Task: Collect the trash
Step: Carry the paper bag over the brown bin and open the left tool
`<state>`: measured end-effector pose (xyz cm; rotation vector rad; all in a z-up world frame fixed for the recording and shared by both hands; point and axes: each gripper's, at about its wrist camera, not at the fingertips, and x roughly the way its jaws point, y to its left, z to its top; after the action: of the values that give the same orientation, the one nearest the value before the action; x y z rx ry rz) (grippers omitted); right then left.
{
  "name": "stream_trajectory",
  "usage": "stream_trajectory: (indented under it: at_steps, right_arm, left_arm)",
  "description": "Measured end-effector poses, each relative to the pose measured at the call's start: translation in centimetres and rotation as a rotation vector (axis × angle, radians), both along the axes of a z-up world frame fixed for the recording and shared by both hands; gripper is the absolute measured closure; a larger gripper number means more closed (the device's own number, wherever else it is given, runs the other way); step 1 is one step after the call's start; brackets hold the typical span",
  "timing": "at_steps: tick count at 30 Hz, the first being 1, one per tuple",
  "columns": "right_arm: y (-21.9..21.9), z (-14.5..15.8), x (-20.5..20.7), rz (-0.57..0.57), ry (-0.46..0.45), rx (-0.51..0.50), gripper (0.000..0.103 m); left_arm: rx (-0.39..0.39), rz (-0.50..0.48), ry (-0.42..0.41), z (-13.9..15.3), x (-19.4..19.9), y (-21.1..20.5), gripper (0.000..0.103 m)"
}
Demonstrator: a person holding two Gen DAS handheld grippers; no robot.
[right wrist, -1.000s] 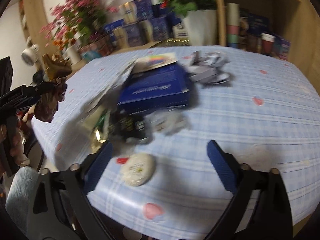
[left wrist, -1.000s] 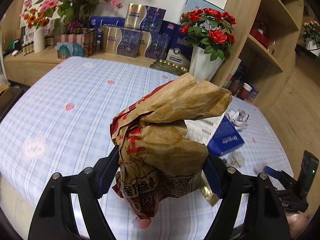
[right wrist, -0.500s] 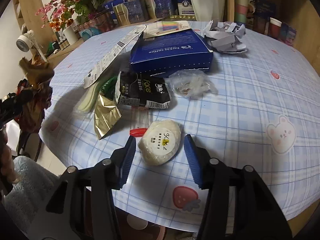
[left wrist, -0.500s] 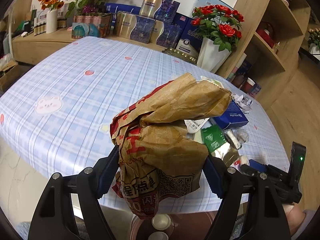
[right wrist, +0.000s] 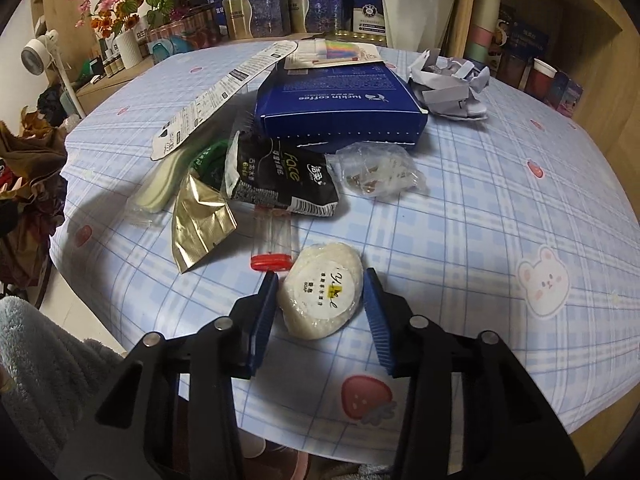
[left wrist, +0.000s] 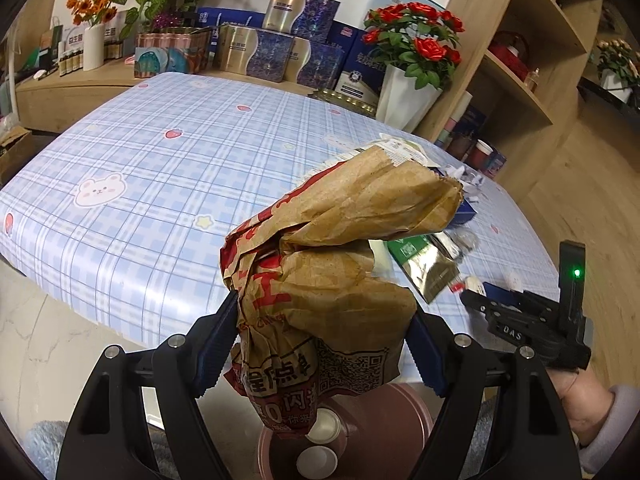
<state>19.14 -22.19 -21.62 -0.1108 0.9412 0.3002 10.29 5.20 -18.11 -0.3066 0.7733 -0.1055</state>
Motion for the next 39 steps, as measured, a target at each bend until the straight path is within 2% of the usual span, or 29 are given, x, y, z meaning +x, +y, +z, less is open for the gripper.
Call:
stream_trajectory:
  at_steps: [16,23,28,34,37,39]
  right_arm:
    - [-0.8,4.2,-4.7,-0.004,-0.105,0.109,0.059]
    - [-1.1,5.8,-7.0,-0.005,-0.142,0.153,0.059]
    - [-1.1,6.6,-8.2,0.001,-0.158,0.160,0.059]
    - [-1.0,6.6,-9.4,0.003,-0.155,0.164,0.059]
    - [-0.8,6.4,-9.9,0.007,-0.149,0.158,0.059]
    - [-0.8,6.4,-10.2,0.007,-0.148,0.154,0.059]
  left_arm:
    - [0.031,-0.117,0.030,-0.6,-3.0,-3.4,0.028]
    - [0.058,-0.242,0.119,-3.6,-4.2,-6.1,0.027]
    - [0.042,-0.325,0.276,-7.8,-4.6,-8.2,0.027]
    - [0.030,-0.357,0.368,-11.1,-3.8,-9.4,0.025]
    - [-0.001,-0.349,0.381,-11.9,-3.7,-9.1,0.018]
    - [-0.024,-0.322,0.362,-11.4,-3.6,-8.5,0.009]
